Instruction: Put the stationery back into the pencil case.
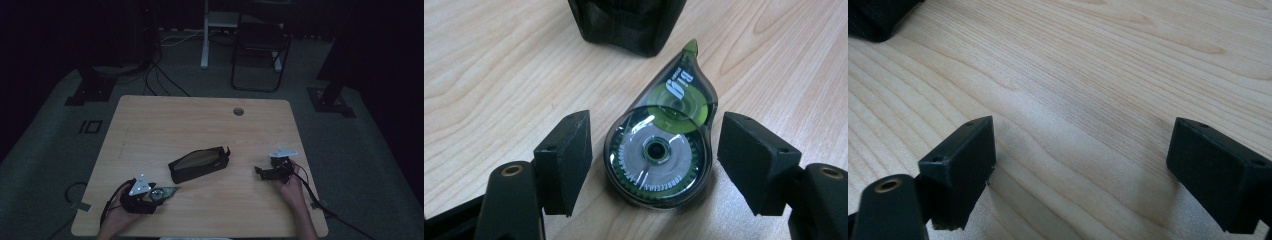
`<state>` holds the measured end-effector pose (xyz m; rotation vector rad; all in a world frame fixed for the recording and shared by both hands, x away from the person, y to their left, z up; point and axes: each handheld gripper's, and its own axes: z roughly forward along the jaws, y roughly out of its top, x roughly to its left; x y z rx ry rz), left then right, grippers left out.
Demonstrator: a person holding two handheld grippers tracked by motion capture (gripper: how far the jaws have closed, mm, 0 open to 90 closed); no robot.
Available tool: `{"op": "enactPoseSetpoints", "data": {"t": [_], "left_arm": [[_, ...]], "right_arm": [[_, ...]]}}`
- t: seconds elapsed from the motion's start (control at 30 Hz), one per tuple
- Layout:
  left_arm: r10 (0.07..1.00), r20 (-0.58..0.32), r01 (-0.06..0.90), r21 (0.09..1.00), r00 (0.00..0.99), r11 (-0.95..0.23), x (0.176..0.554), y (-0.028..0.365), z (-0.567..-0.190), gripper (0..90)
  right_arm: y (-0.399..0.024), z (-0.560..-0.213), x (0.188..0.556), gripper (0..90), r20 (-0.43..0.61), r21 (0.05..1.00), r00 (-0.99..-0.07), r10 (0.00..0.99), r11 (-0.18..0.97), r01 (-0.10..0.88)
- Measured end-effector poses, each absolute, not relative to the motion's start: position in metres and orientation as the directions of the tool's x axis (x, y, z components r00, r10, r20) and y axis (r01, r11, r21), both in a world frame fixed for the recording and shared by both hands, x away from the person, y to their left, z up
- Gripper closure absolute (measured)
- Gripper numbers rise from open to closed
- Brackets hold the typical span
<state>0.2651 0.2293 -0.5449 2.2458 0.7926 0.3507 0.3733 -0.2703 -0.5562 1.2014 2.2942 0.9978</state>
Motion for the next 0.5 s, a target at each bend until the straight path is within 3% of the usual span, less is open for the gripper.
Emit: {"op": "enactPoseSetpoints", "data": {"t": [0.5], "left_arm": [[0.625, 0.027, 0.435, 0.695, 0.78, -0.572, 0.2631, 0.2266, -0.5464, 32.5]], "right_arm": [[-0.2704, -0.5562, 0.3733, 12.1, 0.004, 0.73, -0.571, 0.821, 0.388, 0.563]]}}
